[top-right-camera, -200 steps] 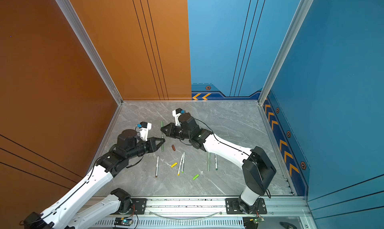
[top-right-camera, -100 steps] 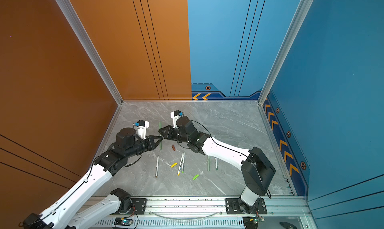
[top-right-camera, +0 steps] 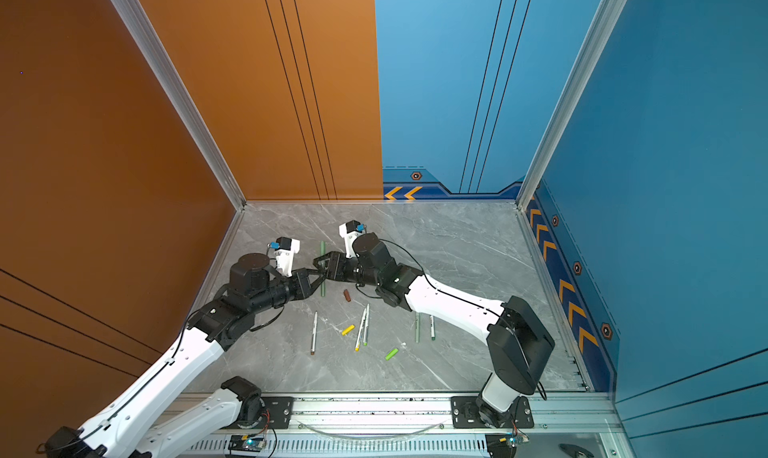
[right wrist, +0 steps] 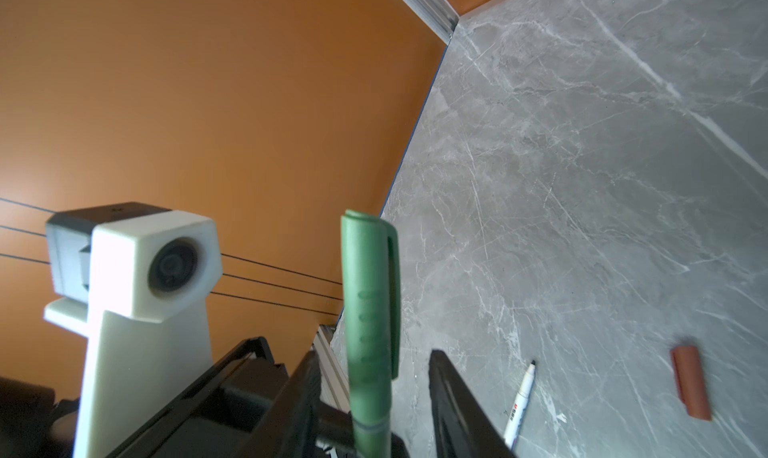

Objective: Insert the pens into the pen caps
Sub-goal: 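Lower the dark green cap onto the pen nib and press down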

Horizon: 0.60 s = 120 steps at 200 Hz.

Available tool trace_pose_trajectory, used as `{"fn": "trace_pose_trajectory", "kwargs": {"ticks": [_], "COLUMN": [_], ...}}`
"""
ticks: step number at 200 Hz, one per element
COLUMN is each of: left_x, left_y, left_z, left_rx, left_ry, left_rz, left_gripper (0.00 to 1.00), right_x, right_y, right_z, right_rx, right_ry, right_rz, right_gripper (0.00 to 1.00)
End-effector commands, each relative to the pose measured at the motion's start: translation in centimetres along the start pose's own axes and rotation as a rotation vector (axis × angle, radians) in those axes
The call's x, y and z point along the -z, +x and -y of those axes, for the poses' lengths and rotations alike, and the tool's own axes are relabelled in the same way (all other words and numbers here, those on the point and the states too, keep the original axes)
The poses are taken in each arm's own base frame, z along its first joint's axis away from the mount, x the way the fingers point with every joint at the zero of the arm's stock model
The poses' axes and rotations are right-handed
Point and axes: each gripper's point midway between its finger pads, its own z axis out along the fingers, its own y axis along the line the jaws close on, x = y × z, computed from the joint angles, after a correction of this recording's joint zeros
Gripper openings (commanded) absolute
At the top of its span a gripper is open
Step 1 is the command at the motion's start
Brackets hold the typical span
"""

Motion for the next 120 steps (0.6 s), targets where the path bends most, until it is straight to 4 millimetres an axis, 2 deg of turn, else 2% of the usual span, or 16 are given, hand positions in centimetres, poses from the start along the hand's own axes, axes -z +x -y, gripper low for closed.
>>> {"fn": "trace_pose_trajectory", "kwargs": {"ticks": [1,38,85,91,120], "left_x": [0.8,1.2,1.2,1.1,1.0], "left_y": [-0.5,0.2,0.7,1.4,1.8], "left_z": [2.3,2.7,3.9,3.4,3.2], "left_rx": [-0.067,-0.073,-0.101,-0.090,-0.094], "left_ry": [0.108,0.133,0.178,0.161,0.151], "left_rz": [0.031,0.007,-0.024,-0.053,-0.066], "left_gripper": [0.00,0.00,0.00,0.00,0.00], "right_x": [1.8,2.6,2.2,2.1,1.5], "right_y": [0.5,-1.1,-3.0,-3.3,-3.7], "right_z": [-1.3,-1.1,-0.7,-0.8,-1.3], "right_rx": [0.079,0.114,0.133,0.134,0.145], "right_ry": [0.001,0.030,0.069,0.069,0.061], "right_rz": [-0.066,-0.049,-0.022,-0.020,-0.028], "right_gripper": [0.53,0.57,0.56,0.55,0.54]}}
